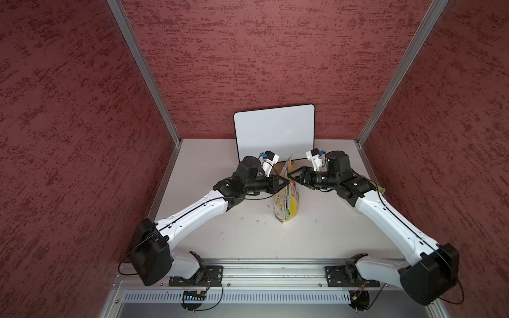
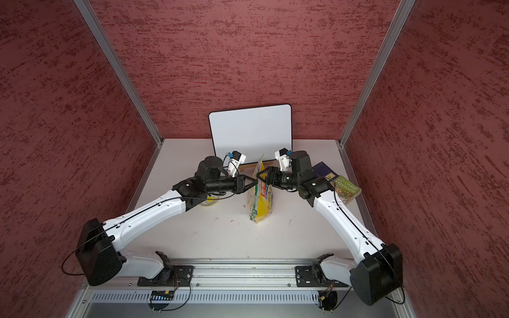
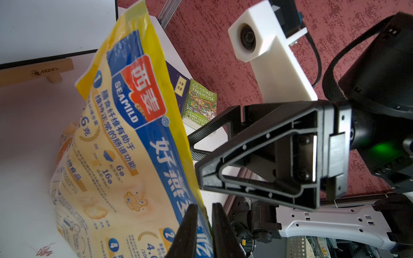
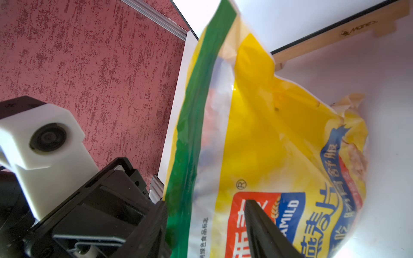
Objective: Pour the oats into the breakfast bowl
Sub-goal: Open the oats bag at the center of the board.
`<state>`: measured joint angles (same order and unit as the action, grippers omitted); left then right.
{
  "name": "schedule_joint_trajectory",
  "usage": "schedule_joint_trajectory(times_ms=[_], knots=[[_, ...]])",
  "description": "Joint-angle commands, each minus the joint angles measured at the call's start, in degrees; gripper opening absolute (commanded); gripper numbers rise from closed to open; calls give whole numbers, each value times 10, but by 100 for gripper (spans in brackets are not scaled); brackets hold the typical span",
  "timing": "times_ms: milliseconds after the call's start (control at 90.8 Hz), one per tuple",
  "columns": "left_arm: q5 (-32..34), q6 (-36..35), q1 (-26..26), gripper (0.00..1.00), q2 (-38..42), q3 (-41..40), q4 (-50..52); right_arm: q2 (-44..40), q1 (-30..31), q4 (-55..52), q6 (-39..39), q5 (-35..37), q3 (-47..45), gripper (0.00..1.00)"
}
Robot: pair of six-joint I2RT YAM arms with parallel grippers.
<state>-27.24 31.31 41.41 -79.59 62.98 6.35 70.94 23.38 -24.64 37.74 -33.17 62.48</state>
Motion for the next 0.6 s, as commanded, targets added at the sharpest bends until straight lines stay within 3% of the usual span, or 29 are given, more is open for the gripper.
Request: schedule_joint_trajectory(times_ms=[0,408,496,584], knots=[[-10,3,-3,17,-7,-7,-10,3,8,15,0,13,18,60],[-12,-3,-3,17,-4,-9,-11,17,16,4,-6,26,18,60],[-4,-9,-6,30,14,-14,-10,13,16,-11,-14,45,19,58],[-3,-9,-14,35,38,-27,-17,10,16,-18,-18,54,20,57]])
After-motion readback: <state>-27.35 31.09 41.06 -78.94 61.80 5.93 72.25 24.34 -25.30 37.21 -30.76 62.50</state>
